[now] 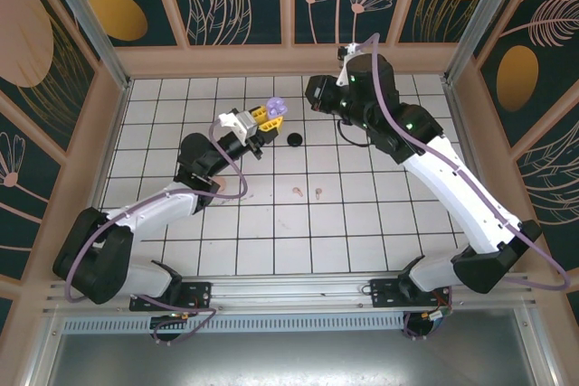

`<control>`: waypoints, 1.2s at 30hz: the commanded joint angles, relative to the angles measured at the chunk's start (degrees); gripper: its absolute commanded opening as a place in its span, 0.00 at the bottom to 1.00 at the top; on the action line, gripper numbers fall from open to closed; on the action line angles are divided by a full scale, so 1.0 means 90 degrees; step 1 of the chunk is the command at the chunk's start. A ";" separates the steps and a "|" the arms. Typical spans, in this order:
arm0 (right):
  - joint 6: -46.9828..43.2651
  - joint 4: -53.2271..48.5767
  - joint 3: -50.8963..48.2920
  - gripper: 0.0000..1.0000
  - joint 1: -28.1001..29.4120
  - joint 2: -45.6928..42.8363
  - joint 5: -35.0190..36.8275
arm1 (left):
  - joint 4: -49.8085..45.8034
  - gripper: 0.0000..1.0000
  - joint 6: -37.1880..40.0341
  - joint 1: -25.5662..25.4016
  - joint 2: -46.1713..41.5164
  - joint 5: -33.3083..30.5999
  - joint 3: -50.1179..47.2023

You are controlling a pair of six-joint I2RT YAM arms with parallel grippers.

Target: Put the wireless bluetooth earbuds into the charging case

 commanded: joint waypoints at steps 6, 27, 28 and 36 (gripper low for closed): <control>-0.0057 0.0932 -0.0032 0.16 -0.0024 0.0167 -0.0610 | 0.0619 0.00 -0.0303 -0.0120 0.0332 0.0102 0.0430; 0.0174 0.2014 -0.0946 0.16 0.0237 -0.0040 -0.0764 | 0.0862 0.00 -0.0611 -0.0159 0.0564 0.0085 0.0639; 0.0183 0.2042 -0.0955 0.16 0.0240 -0.0033 -0.0778 | 0.0848 0.00 -0.0614 -0.0158 0.0563 0.0090 0.0640; 0.0232 0.2080 -0.1020 0.16 0.0315 0.0016 -0.0841 | 0.0818 0.00 -0.0611 -0.0159 0.0534 0.0071 0.0660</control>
